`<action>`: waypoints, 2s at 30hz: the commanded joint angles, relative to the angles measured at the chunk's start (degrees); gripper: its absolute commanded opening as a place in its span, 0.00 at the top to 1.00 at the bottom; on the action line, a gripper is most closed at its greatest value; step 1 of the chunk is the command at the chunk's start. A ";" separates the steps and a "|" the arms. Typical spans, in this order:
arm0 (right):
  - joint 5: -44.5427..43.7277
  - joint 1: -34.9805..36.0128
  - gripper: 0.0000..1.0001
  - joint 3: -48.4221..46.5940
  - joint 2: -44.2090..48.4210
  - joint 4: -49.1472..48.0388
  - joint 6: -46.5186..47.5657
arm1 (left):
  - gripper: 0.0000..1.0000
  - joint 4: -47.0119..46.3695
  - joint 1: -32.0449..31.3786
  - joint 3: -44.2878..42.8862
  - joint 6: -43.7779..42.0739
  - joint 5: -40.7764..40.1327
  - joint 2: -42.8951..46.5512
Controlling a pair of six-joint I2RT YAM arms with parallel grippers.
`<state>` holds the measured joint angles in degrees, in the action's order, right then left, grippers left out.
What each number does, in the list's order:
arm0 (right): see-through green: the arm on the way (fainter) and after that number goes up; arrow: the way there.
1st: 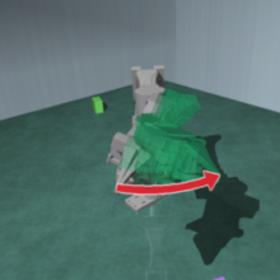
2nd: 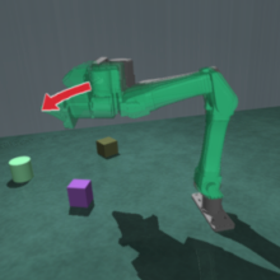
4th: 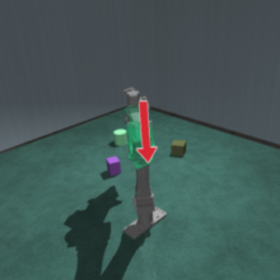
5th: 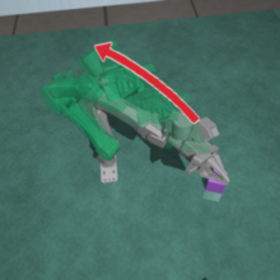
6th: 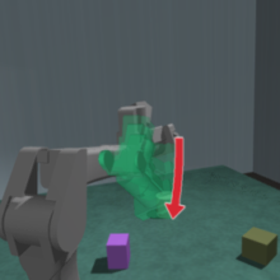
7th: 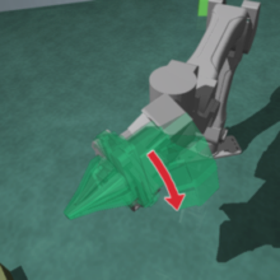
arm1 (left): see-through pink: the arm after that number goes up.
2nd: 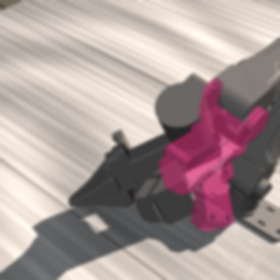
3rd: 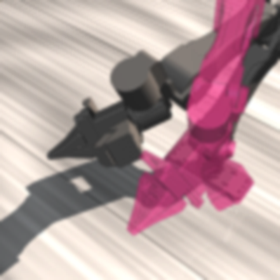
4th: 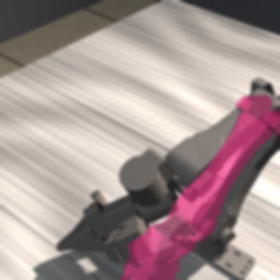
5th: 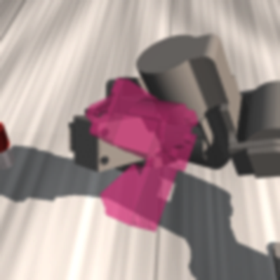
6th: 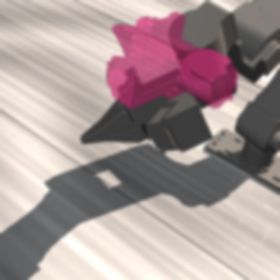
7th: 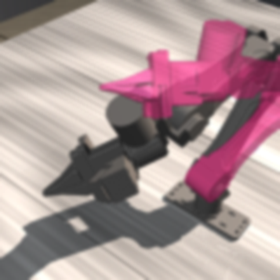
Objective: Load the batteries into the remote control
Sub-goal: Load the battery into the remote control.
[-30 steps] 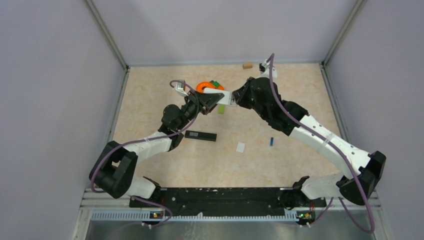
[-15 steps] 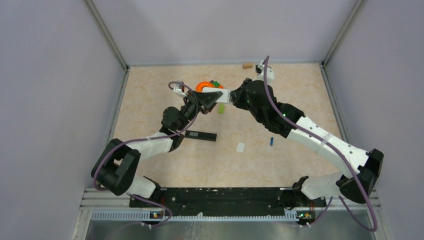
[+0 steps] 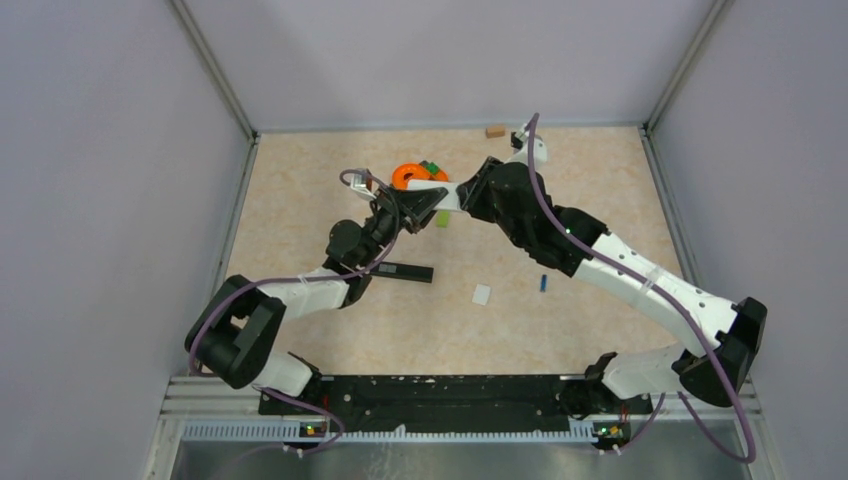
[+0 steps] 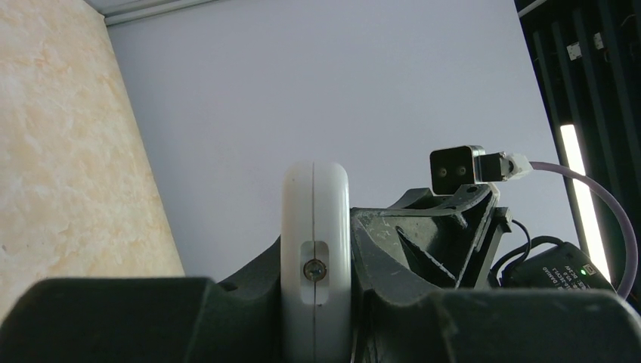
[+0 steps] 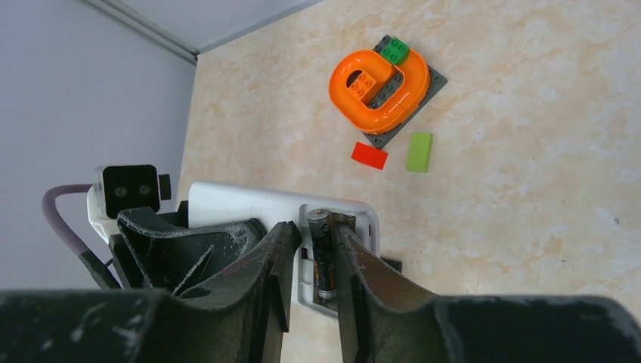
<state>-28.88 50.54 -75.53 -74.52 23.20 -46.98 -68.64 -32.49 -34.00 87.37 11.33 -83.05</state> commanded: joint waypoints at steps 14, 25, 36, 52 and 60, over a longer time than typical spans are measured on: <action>-2.21 0.40 0.52 -5.80 3.32 5.21 0.76 | 1.00 -14.11 0.05 1.05 4.38 -4.65 -1.82; 11.79 -5.17 0.12 2.86 13.26 0.11 -15.54 | 1.00 -20.75 0.10 2.45 4.31 -4.87 -4.53; 16.36 -5.98 0.07 9.96 13.93 -6.13 -34.68 | 1.00 -23.42 0.00 2.45 2.88 -5.35 -4.76; 17.64 -6.58 0.08 15.88 10.03 -21.55 -45.73 | 1.00 -24.17 -0.99 3.24 0.53 -5.46 -3.60; 19.06 -7.44 0.17 17.88 9.16 -24.10 -48.71 | 1.00 -24.17 -1.09 3.17 -0.53 -5.12 -3.16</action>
<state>-10.87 43.97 -58.37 -64.82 3.88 -93.43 -84.77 -33.28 -31.27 88.23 5.91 -88.03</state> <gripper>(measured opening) 0.857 0.260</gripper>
